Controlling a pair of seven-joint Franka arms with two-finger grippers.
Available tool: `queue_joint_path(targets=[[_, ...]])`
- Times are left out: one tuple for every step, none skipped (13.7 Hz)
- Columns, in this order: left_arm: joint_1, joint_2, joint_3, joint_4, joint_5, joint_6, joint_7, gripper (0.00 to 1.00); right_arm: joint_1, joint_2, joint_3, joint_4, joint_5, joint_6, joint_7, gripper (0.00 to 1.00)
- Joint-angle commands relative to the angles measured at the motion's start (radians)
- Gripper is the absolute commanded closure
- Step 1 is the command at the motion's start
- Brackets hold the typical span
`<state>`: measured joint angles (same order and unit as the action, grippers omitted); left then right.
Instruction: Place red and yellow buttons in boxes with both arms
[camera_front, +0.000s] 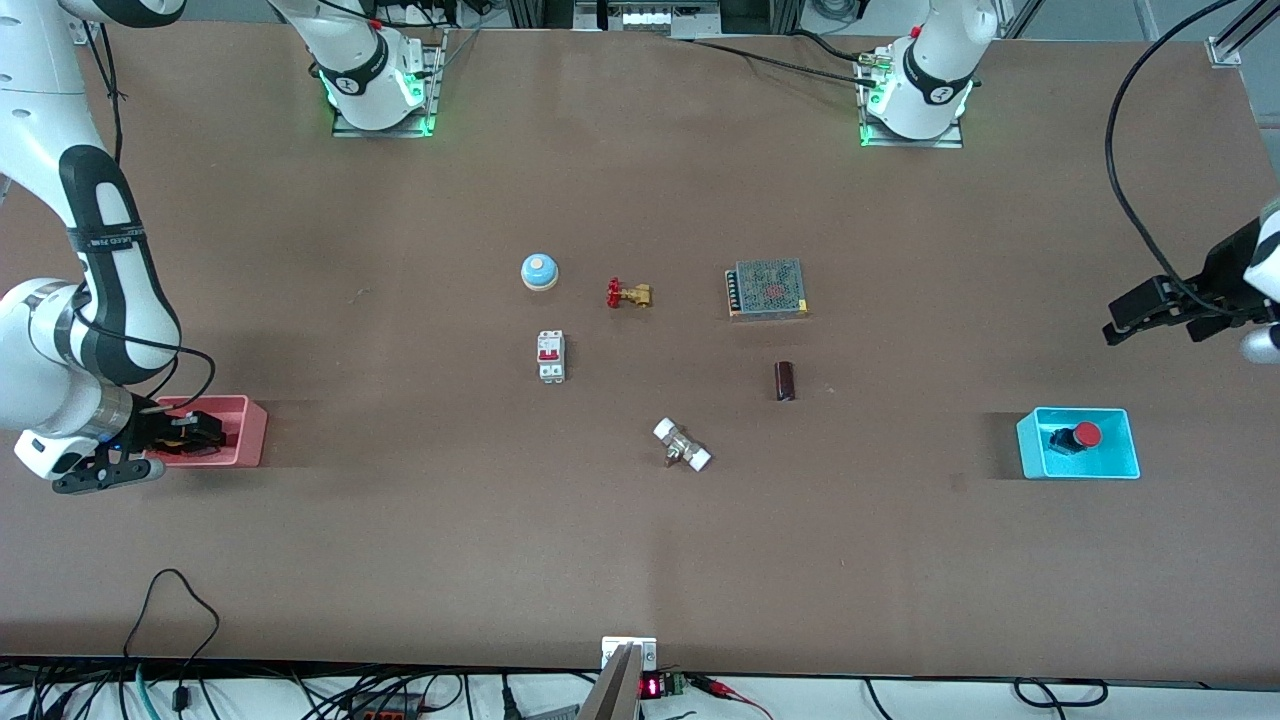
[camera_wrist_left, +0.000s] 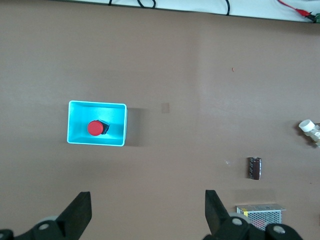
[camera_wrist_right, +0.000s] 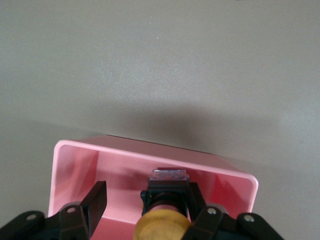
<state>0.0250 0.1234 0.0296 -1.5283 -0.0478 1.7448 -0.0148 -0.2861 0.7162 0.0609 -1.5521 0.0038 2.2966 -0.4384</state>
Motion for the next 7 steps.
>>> queue_joint_path(targets=[[-0.005, -0.001, 0.0, 0.046, 0.019, -0.103, -0.004, 0.0, -0.008, 0.011, 0.008, 0.018, 0.019, 0.0, -0.02, 0.26], [-0.005, -0.001, -0.002, 0.045, 0.016, -0.11, -0.004, 0.0, -0.008, 0.011, 0.008, 0.018, 0.018, -0.002, -0.022, 0.26], [-0.003, -0.004, -0.008, 0.043, 0.008, -0.128, -0.013, 0.0, -0.01, 0.011, 0.008, 0.018, 0.019, -0.002, -0.019, 0.24], [-0.002, -0.01, -0.013, 0.034, 0.006, -0.137, -0.016, 0.0, -0.01, 0.011, 0.008, 0.018, 0.021, -0.002, -0.017, 0.24], [-0.002, -0.017, -0.014, 0.022, 0.006, -0.136, -0.016, 0.0, -0.01, 0.011, 0.01, 0.018, 0.022, -0.002, -0.016, 0.24], [0.0, -0.028, -0.013, -0.002, 0.006, -0.117, -0.016, 0.0, -0.011, 0.011, 0.011, 0.018, 0.027, -0.003, -0.016, 0.24], [0.0, -0.045, -0.013, -0.032, 0.006, -0.087, -0.016, 0.0, -0.011, 0.012, 0.011, 0.018, 0.051, -0.005, -0.016, 0.24]])
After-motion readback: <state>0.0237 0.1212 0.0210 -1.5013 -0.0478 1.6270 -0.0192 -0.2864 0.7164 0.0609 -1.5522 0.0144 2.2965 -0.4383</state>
